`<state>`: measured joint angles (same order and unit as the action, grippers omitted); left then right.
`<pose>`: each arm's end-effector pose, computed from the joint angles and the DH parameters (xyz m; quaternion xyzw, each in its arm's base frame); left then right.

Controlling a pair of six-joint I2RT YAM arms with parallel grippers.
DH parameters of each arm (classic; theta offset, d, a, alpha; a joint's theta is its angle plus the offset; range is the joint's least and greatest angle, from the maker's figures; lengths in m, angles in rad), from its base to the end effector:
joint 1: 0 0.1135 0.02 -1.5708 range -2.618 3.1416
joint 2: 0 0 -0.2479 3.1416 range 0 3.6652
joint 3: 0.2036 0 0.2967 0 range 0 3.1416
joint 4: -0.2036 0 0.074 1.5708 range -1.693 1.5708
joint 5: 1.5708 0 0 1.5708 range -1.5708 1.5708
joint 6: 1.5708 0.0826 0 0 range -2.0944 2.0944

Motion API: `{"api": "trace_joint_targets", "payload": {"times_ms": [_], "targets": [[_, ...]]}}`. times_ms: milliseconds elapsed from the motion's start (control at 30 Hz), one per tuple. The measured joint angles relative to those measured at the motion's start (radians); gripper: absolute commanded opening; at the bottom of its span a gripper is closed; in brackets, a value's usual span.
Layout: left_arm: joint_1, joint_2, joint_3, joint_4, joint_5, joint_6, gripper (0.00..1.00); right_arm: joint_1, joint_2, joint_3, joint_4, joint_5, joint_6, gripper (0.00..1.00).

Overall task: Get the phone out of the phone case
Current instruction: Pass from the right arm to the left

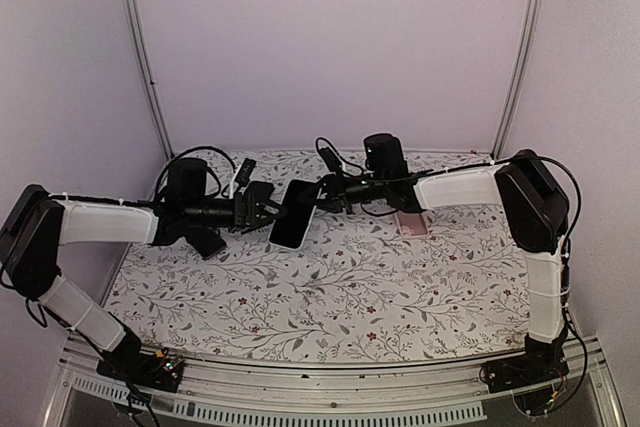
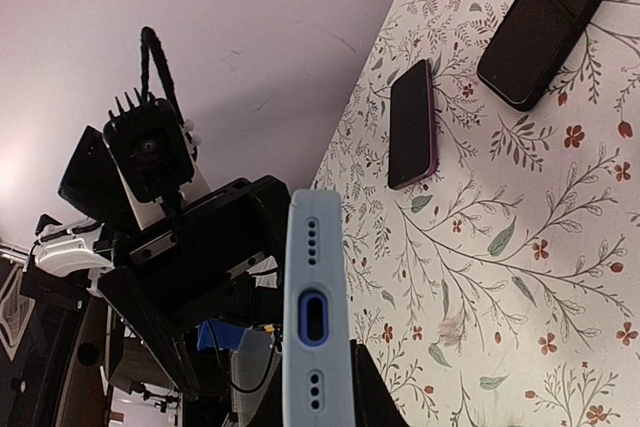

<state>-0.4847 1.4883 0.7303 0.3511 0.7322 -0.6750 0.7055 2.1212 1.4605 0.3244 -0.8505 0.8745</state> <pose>0.3071 -0.2242 0.1508 0.1218 0.7952 -0.5314 0.2655 0.3687 0.3956 0.1514 -0.1752 0.7603 0.6113 0.1321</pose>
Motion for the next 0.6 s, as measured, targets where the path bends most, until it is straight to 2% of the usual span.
{"api": "trace_joint_targets", "payload": {"times_ms": [233, 600], "targets": [[0.006, 0.017, -0.006, 0.077, 0.071, -0.051, 0.69, 0.000, -0.011, 0.000, 0.044, -0.051, 0.001, 0.00], [0.010, 0.076, -0.027, 0.251, 0.151, -0.187, 0.35, 0.000, -0.013, 0.007, 0.077, -0.121, 0.002, 0.00]]}}
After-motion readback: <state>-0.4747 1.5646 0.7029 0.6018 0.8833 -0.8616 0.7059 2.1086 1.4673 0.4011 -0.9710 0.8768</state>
